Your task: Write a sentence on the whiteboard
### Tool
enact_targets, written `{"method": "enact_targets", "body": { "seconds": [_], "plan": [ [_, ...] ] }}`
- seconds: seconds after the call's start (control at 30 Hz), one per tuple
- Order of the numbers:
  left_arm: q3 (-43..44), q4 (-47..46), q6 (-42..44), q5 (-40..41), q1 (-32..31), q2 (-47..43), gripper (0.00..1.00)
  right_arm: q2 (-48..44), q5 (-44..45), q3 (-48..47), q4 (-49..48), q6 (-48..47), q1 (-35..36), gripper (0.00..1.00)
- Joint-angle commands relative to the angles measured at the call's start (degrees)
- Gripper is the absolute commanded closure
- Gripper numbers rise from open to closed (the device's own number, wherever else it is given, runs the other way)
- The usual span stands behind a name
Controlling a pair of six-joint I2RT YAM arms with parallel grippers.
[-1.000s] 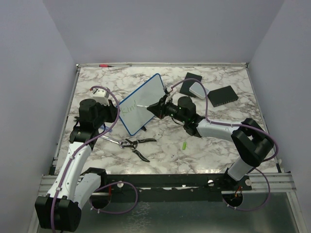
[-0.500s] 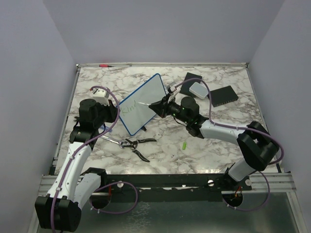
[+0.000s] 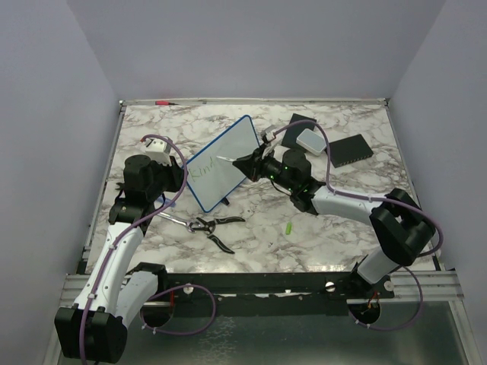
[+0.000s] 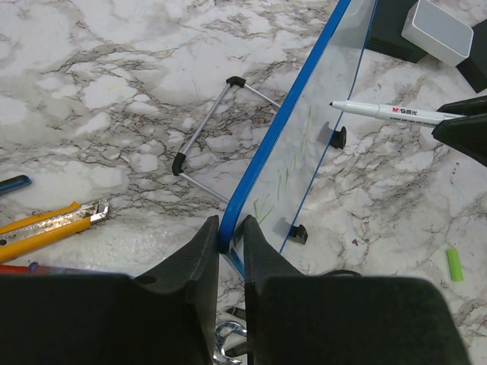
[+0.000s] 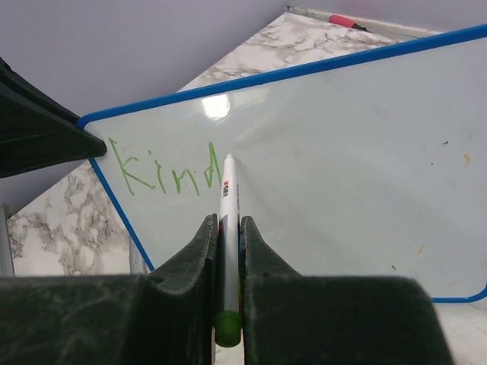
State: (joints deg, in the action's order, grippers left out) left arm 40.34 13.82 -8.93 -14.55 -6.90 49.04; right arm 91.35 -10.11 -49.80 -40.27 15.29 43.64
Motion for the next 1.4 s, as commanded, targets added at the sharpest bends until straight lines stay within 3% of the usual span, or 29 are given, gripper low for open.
{"method": "enact_targets", "body": {
  "seconds": [0.0,1.37],
  "plan": [
    [-0.8,0.3,0.9,0.1,-0.3,-0.5,0.97,1.6,0.0,-1.9,-0.8,-0.6,-0.2,0.99],
    [-0.8,0.2,0.9,0.2,-0.4,-0.6,0.97,2.9,0.6,0.2,-1.9,1.6,-0.1,0.99]
  ]
}}
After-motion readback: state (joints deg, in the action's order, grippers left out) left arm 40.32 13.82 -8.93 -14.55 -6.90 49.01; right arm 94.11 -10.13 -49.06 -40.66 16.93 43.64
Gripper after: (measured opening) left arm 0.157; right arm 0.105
